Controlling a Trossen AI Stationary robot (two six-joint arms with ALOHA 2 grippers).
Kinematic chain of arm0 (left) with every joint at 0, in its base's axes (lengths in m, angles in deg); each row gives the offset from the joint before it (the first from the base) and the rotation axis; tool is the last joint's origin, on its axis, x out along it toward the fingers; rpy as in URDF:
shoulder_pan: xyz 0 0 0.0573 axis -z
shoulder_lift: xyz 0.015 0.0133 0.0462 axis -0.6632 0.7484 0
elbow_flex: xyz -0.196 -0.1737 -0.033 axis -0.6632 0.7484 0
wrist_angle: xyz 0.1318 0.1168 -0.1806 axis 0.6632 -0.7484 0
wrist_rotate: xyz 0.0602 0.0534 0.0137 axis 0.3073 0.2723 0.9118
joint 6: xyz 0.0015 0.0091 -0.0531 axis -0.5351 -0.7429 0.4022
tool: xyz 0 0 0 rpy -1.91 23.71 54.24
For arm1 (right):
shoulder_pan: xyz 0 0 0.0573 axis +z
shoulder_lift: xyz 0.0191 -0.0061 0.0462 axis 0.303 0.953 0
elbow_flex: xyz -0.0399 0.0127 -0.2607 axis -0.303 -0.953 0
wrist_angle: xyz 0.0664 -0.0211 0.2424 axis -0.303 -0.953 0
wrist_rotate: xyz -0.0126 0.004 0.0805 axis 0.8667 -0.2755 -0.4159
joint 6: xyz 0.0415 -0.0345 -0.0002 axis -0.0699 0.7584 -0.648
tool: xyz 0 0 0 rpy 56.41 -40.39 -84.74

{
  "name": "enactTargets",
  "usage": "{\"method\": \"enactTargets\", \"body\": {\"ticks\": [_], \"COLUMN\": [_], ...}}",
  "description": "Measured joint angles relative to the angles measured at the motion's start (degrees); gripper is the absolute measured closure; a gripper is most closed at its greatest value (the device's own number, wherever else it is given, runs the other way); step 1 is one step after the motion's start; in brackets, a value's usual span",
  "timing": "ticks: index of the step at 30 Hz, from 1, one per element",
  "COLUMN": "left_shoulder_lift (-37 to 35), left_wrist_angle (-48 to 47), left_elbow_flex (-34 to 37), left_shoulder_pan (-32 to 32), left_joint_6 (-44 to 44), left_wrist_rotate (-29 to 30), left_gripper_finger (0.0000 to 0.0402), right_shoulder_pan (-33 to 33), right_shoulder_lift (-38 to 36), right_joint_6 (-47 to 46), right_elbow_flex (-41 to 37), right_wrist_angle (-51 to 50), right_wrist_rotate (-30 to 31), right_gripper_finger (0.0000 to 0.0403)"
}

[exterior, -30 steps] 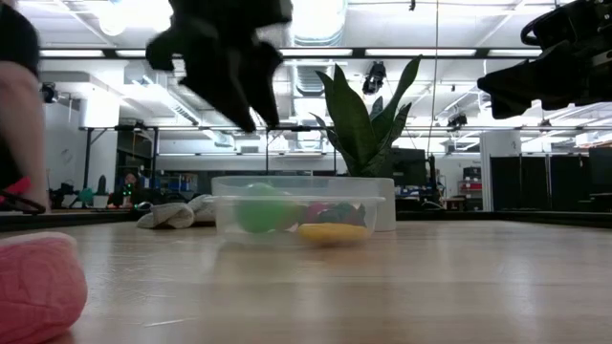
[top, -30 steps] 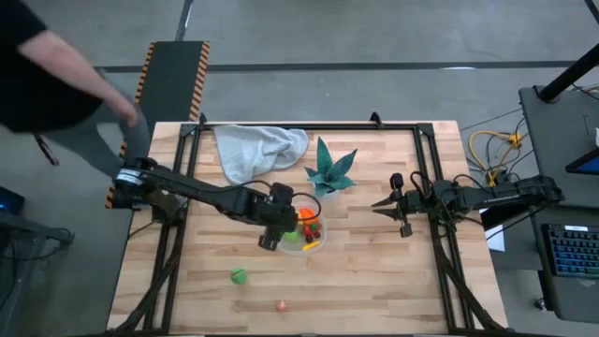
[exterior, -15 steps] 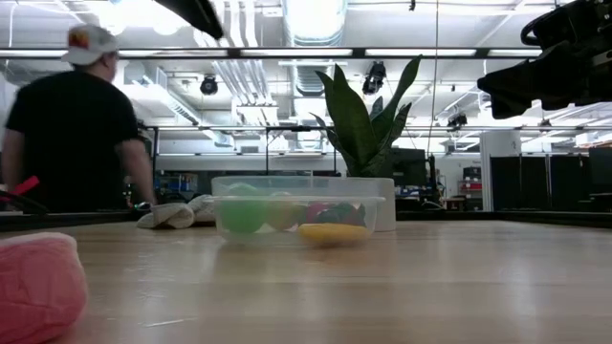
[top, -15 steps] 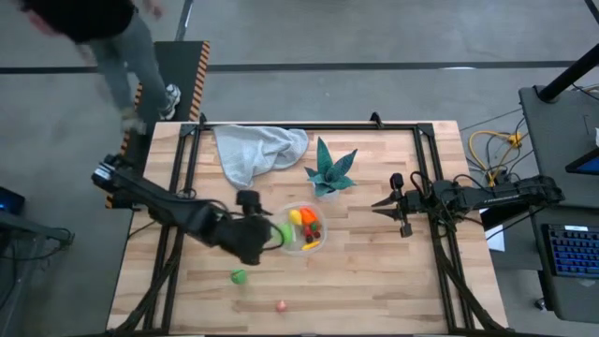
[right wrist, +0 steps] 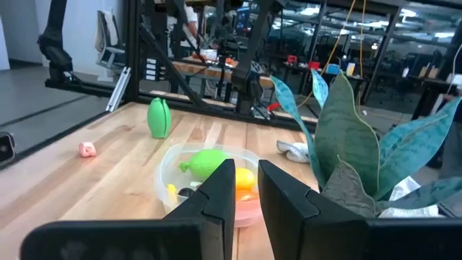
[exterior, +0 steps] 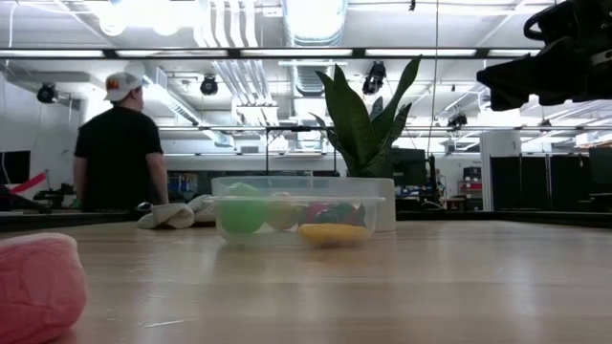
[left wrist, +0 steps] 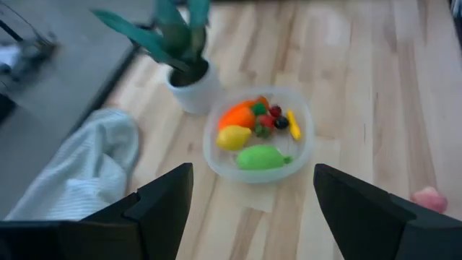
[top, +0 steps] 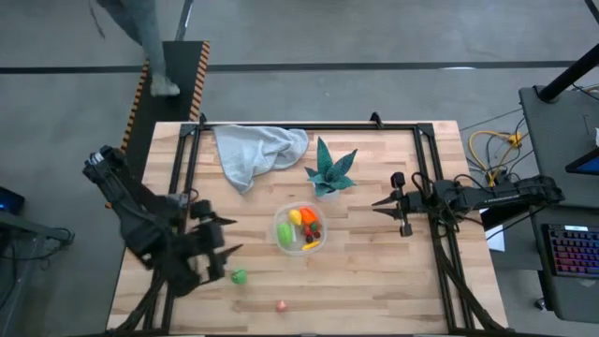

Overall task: Pick and placing Produce into tupperware
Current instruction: Put the green corn into the transparent bin

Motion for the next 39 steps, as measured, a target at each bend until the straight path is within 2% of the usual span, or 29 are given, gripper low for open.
{"method": "enactTargets", "body": {"ticks": [6,9,16,27,31,39], "left_shoulder_lift": [-0.7,0.3,7.5,17.9,23.6,30.3], "left_wrist_angle": [-4.5,-4.0,-4.1,-4.6,-4.5,-4.4], "left_elbow_flex": [1.7,4.5,9.7,8.1,4.6,-0.5], "left_shoulder_pan": [10.4,13.2,14.8,19.6,19.8,19.7], "left_joint_6": [13.2,21.3,36.8,58.5,61.0,64.6], "left_wrist_rotate": [11.8,12.9,12.1,0.1,-1.3,-13.8], "left_gripper_finger": [0.0130,0.0130,0.0130,0.0130,0.0130,0.0130], "right_shoulder_pan": [0.0,0.0,0.0,0.0,0.0,0.0], "right_shoulder_lift": [0.0,0.0,0.0,0.0,0.0,0.0], "right_joint_6": [2.7,3.2,3.0,0.2,0.2,0.2], "right_elbow_flex": [0.0,0.0,0.0,0.0,0.0,0.0], "right_wrist_angle": [1.0,1.9,1.9,1.9,1.9,1.9], "right_wrist_rotate": [0.1,0.1,0.1,0.0,0.0,0.0], "right_gripper_finger": [0.0349,0.0349,0.0349,0.0349,0.0349,0.0349]}}
